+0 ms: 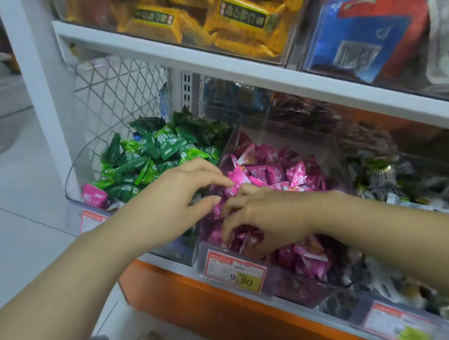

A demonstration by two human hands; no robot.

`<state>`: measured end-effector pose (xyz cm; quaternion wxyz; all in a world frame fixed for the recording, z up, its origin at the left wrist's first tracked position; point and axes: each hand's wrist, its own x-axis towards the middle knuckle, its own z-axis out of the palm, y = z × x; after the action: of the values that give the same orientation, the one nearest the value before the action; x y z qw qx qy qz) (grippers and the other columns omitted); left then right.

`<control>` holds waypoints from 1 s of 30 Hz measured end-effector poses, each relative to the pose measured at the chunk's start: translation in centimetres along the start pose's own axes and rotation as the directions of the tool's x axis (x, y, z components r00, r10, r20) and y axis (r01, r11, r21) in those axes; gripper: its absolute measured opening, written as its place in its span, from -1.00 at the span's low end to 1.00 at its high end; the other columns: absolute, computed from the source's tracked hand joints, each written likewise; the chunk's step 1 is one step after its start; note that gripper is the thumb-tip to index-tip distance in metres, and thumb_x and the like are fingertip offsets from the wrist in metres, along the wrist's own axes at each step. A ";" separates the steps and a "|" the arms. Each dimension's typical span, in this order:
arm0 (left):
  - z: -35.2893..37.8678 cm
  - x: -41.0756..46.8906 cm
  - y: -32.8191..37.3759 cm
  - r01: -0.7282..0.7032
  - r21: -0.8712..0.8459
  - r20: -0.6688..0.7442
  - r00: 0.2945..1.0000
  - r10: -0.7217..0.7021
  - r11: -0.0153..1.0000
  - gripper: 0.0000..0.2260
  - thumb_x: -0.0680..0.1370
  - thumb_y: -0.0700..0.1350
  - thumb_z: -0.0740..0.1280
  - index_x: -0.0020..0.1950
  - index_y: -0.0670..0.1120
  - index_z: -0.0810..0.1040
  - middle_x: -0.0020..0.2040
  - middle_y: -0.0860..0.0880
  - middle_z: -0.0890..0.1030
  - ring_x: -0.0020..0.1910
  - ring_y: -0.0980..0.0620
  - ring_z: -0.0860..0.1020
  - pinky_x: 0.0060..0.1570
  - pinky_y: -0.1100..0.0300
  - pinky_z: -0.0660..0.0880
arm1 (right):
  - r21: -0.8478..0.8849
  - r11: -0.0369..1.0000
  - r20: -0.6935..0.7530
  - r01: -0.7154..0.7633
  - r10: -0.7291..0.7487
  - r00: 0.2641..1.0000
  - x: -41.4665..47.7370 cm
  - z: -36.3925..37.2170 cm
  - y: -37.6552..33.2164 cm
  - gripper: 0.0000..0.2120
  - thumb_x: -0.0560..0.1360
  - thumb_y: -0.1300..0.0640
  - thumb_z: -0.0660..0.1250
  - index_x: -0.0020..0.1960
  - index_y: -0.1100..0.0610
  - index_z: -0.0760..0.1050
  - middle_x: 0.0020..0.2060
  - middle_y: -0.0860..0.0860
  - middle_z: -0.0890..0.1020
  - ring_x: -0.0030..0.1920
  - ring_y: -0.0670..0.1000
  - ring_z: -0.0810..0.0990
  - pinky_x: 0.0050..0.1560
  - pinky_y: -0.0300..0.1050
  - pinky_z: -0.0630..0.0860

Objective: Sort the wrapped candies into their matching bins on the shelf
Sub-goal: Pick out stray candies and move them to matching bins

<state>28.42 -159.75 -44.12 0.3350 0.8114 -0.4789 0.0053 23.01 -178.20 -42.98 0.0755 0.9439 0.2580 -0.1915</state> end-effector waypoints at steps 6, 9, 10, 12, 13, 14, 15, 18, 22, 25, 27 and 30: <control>0.0 0.2 0.0 0.031 -0.015 0.014 0.999 -0.031 0.999 -0.76 0.53 -0.15 0.34 0.16 0.12 0.57 0.09 0.27 0.43 0.05 0.25 0.45 0.05 0.59 0.24 | -0.110 0.994 -0.037 0.013 -0.017 0.999 -0.1 -0.3 1.6 -0.78 0.44 -0.10 0.36 0.07 -0.15 0.56 0.25 -0.09 0.39 0.14 -0.01 0.30 0.15 -0.01 0.39; 0.0 0.2 0.0 0.028 -0.012 0.014 1.000 -0.028 1.000 -0.75 0.54 -0.14 0.34 0.16 0.13 0.56 0.10 0.27 0.44 0.12 0.33 0.40 0.05 0.63 0.20 | -0.078 0.997 -0.059 -0.028 0.023 0.998 -1.0 -0.5 2.5 -0.77 0.42 -0.05 0.38 0.08 -0.12 0.57 0.30 -0.09 0.33 0.15 -0.03 0.30 0.17 -0.01 0.39; 0.0 0.1 0.0 0.030 -0.013 0.018 0.999 -0.030 0.999 -0.75 0.54 -0.14 0.34 0.17 0.13 0.56 0.10 0.27 0.44 0.12 0.33 0.40 0.06 0.62 0.20 | -0.054 0.998 -0.069 -0.042 0.038 0.997 -1.3 -0.6 2.8 -0.78 0.42 -0.02 0.39 0.07 -0.11 0.57 0.30 -0.10 0.32 0.16 -0.04 0.30 0.18 -0.02 0.39; 0.0 0.1 0.1 0.040 -0.011 0.026 0.999 -0.040 0.999 -0.75 0.54 -0.12 0.33 0.17 0.15 0.55 0.11 0.28 0.43 0.09 0.28 0.43 0.07 0.58 0.24 | -0.008 0.997 -0.095 -0.071 0.070 0.993 -1.6 -0.6 3.3 -0.80 0.40 0.02 0.40 0.03 -0.11 0.58 0.28 -0.10 0.32 0.18 -0.05 0.31 0.18 -0.07 0.39; 0.0 0.1 0.1 0.044 -0.007 0.029 0.999 -0.044 0.999 -0.75 0.54 -0.11 0.32 0.17 0.16 0.54 0.11 0.28 0.43 0.06 0.24 0.45 0.07 0.55 0.27 | 0.008 0.997 -0.113 -0.082 0.083 0.990 -1.7 -0.6 3.5 -0.80 0.40 0.04 0.40 0.02 -0.11 0.59 0.27 -0.11 0.33 0.20 -0.05 0.33 0.17 -0.10 0.39; 0.0 0.1 0.2 0.050 -0.002 0.033 0.998 -0.050 0.999 -0.75 0.54 -0.10 0.32 0.17 0.18 0.54 0.11 0.29 0.42 0.03 0.19 0.48 0.07 0.52 0.28 | 0.025 0.995 -0.132 -0.093 0.095 0.987 -1.9 -0.5 3.8 -0.79 0.39 0.06 0.41 0.01 -0.11 0.59 0.26 -0.10 0.35 0.20 -0.05 0.34 0.17 -0.12 0.40; 0.0 0.1 0.2 0.055 0.001 0.035 0.998 -0.055 0.998 -0.75 0.55 -0.09 0.31 0.17 0.18 0.54 0.11 0.29 0.42 0.02 0.15 0.50 0.06 0.51 0.29 | 0.048 0.993 -0.151 -0.105 0.111 0.982 -2.0 -0.5 4.0 -0.78 0.38 0.08 0.41 0.01 -0.11 0.60 0.24 -0.10 0.37 0.20 -0.05 0.35 0.16 -0.13 0.40; 0.0 0.0 0.2 0.068 0.002 0.038 0.997 -0.068 0.998 -0.76 0.55 -0.10 0.31 0.18 0.14 0.55 0.11 0.30 0.42 0.03 0.15 0.50 0.05 0.53 0.29 | 0.117 0.982 -0.177 -0.151 0.171 0.969 -2.4 -0.4 4.6 -0.79 0.39 0.09 0.41 0.01 -0.10 0.61 0.20 -0.09 0.42 0.17 -0.08 0.37 0.14 -0.20 0.37; -0.1 -0.1 0.2 0.055 0.000 0.031 0.998 -0.055 0.998 -0.76 0.56 -0.11 0.31 0.20 0.10 0.56 0.11 0.31 0.42 0.06 0.22 0.47 0.04 0.58 0.26 | 0.139 0.971 -0.170 -0.195 0.218 0.961 -3.0 -0.2 4.3 -0.82 0.44 0.06 0.42 0.04 -0.07 0.61 0.20 -0.10 0.45 0.22 -0.10 0.38 0.14 -0.31 0.29; -0.2 -0.1 0.1 0.061 -0.027 0.026 0.998 -0.060 0.998 -0.75 0.57 -0.13 0.28 0.20 0.13 0.55 0.12 0.32 0.44 0.11 0.32 0.42 0.10 0.56 0.28 | 0.260 0.949 -0.245 -0.180 0.245 0.938 -3.4 -0.7 3.3 -0.84 0.42 0.01 0.45 -0.01 -0.03 0.63 0.14 -0.09 0.52 0.15 -0.13 0.46 0.17 -0.28 0.34; -0.3 -0.3 0.2 0.071 -0.075 0.013 0.997 -0.070 0.995 -0.73 0.58 -0.16 0.26 0.18 0.15 0.55 0.14 0.33 0.44 0.09 0.32 0.45 0.10 0.53 0.33 | 0.338 0.927 -0.395 -0.162 0.296 0.870 -3.3 -1.4 3.2 -0.78 0.41 -0.02 0.45 0.03 0.00 0.61 0.10 -0.06 0.57 0.10 -0.10 0.53 0.18 -0.14 0.40; -0.4 -0.7 0.3 0.099 -0.152 -0.004 0.995 -0.101 0.983 -0.70 0.59 -0.18 0.24 0.12 0.24 0.51 0.16 0.40 0.37 0.09 0.42 0.44 0.02 0.64 0.28 | 0.355 0.873 -0.383 -0.335 0.462 0.800 -2.1 -1.4 3.5 -0.47 0.45 -0.16 0.35 0.38 -0.08 0.37 0.33 -0.04 0.47 0.26 0.00 0.47 0.25 -0.04 0.41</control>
<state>27.90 -159.16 -43.88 0.3982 0.8066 -0.4346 -0.0433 23.57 -181.82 -40.65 -0.0776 0.9962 0.0336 0.0224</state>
